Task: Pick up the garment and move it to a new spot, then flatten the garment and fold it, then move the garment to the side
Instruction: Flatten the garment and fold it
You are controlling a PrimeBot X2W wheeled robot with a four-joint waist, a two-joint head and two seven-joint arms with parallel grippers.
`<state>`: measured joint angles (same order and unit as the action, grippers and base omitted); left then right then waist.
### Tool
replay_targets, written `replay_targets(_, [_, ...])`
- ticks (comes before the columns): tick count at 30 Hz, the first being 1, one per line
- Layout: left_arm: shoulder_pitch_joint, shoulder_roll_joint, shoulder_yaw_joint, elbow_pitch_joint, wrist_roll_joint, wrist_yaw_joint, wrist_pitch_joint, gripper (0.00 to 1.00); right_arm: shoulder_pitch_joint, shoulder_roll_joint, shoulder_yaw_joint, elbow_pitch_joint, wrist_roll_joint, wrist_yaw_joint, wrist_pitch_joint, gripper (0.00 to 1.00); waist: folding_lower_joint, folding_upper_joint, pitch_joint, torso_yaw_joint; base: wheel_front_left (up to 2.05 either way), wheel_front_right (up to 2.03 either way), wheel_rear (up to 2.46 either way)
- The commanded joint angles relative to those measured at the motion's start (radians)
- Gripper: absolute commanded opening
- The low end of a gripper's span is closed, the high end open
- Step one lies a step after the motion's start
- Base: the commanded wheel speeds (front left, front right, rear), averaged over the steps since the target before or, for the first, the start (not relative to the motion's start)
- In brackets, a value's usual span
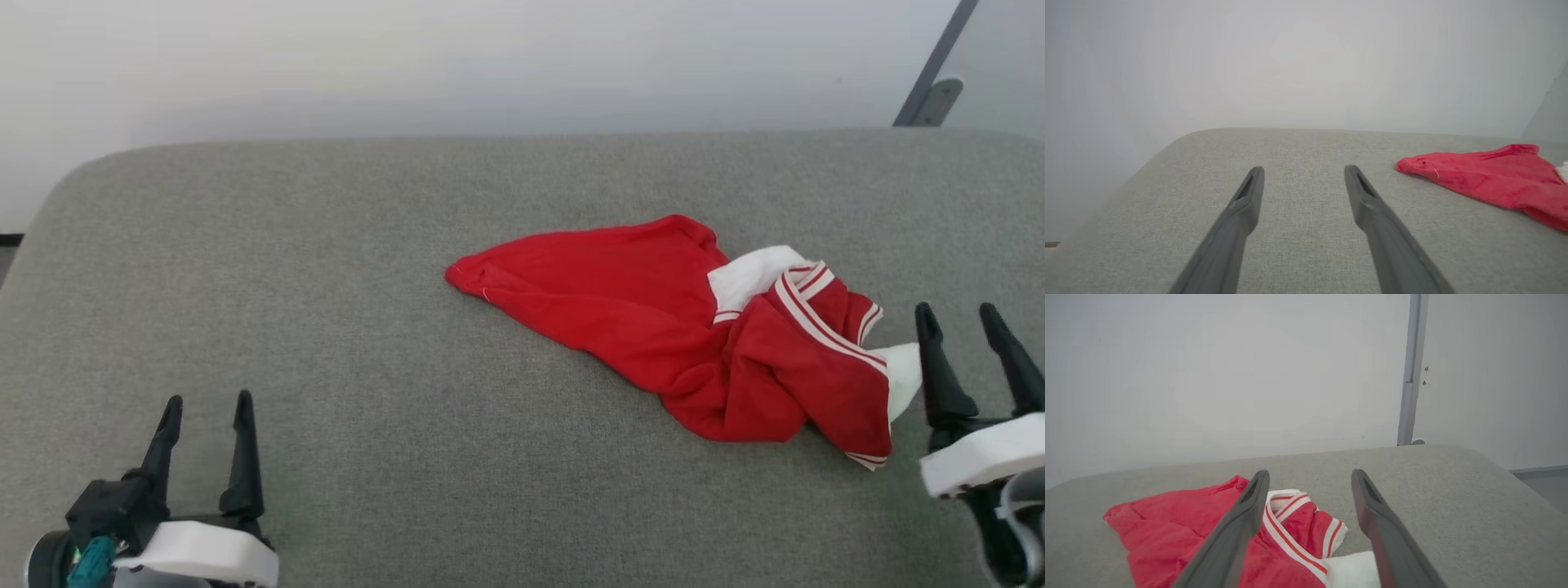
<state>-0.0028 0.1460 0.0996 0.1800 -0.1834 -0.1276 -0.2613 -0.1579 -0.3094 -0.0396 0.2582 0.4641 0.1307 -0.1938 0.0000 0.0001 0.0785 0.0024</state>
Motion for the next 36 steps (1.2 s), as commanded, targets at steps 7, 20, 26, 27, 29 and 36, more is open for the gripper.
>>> replay_targets(7, [-0.039,-0.024,-0.016,-0.010,-0.002,-0.004,-0.005,1.00,-0.036,-0.164,0.043,0.052,0.019,0.000,0.347,1.00,0.0000,-0.0001,0.067,-0.001,0.00,0.00,0.00])
replay_targets(20, [-0.087,-0.064,-0.046,-0.004,-0.016,-0.003,-0.005,1.00,-0.068,-0.332,0.158,-0.024,0.192,0.000,0.909,1.00,0.0000,-0.0001,0.168,0.063,0.00,0.00,0.00])
replay_targets(26, [-0.110,-0.078,-0.055,-0.001,-0.022,-0.003,-0.005,1.00,-0.097,-0.310,0.217,0.006,0.193,0.000,0.949,1.00,0.0000,-0.0001,0.212,0.088,0.00,0.00,0.00])
replay_targets(27, [-0.114,-0.080,-0.056,0.000,-0.023,-0.003,-0.005,1.00,-0.103,-0.308,0.227,0.013,0.189,0.000,0.948,1.00,0.0000,-0.0001,0.219,0.091,0.00,0.00,0.00])
replay_targets(29, [-0.121,-0.084,-0.058,0.002,-0.023,-0.003,-0.005,1.00,-0.112,-0.296,0.248,0.030,0.192,0.000,0.942,1.00,0.0000,-0.0001,0.228,0.095,0.00,0.00,0.00])
replay_targets(36, [-0.137,-0.091,-0.062,0.012,-0.023,-0.003,-0.005,1.00,-0.115,-0.306,0.269,0.075,0.208,0.000,0.922,0.00,0.0000,-0.0001,0.233,0.093,0.00,0.00,0.00])
